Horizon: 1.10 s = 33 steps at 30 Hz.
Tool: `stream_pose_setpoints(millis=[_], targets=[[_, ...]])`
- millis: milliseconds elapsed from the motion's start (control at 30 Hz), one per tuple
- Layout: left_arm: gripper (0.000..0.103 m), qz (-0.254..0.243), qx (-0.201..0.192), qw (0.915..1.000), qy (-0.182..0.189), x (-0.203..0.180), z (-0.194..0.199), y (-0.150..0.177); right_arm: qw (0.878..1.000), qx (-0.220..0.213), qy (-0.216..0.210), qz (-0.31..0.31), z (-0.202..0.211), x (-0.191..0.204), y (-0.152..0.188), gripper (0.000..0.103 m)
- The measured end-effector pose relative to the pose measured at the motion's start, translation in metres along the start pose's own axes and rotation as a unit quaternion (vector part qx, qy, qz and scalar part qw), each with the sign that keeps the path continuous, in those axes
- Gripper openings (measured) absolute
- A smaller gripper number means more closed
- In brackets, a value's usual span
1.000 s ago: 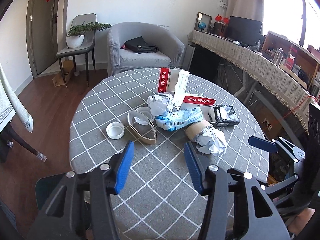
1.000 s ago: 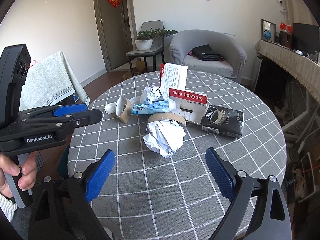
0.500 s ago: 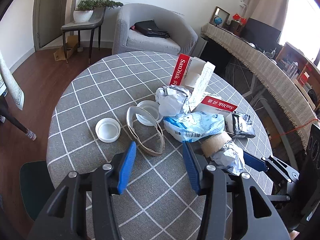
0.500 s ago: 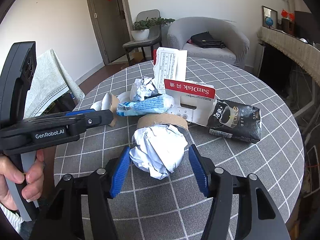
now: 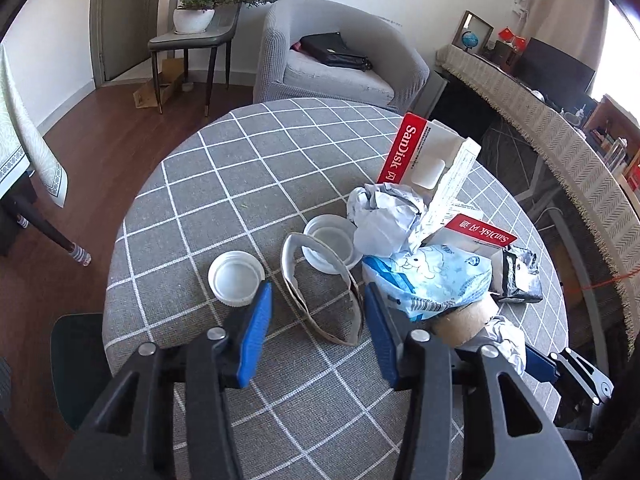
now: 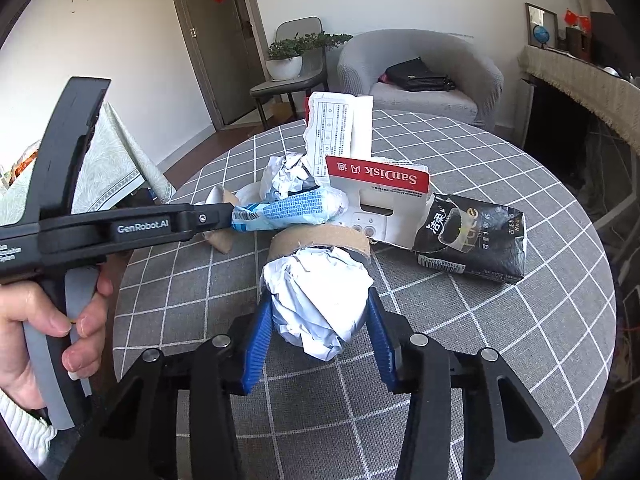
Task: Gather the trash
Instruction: 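Grasp the crumpled white paper with the right tool while the left tool grasps the tan paper strip, then carry the paper with the right tool while the left tool carries the strip to the teal bin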
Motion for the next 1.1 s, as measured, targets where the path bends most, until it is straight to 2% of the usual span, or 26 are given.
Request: stream_pose_setpoints(millis=[67,267,533,767,1000,1100], targets=[[0.04,-0.003,0.003,1.0,-0.001,-0.002,-0.003,0.002,1.0,-0.006,-0.006,-0.006,0.007,-0.003,0.0,0.046],[0.035,-0.004,0.001,1.0,-0.003,-0.006,0.001,0.005,0.999,-0.015,-0.031,-0.032,0.027,-0.016,0.001,0.046],[0.032,-0.029,-0.006,0.9994,-0.018,-0.021,0.028,0.016,0.998,-0.04,-0.041,-0.037,0.053,-0.02,-0.002,0.046],[0.032,-0.045,-0.012,0.9988,-0.013,-0.031,0.054,0.033,0.996,-0.054,-0.057,-0.042,0.069,-0.017,-0.003,0.046],[0.032,-0.07,-0.011,0.9965,-0.043,-0.044,0.069,0.047,0.994,-0.054,-0.077,-0.056,0.073,-0.021,-0.001,0.046],[0.032,-0.072,0.001,0.9958,-0.057,-0.046,0.066,0.057,0.992,-0.057,-0.089,-0.065,0.075,-0.022,-0.005,0.046]])
Point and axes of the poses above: each gripper's, at about its wrist camera, not at the fingertips, and z roughly against the way its jaws point, x to its left, y to its underside, the point moved 1 cm from there along -z, roughly the way its jaws point, and after that the axes turned 1 degree about -x, right-handed, at the moved point
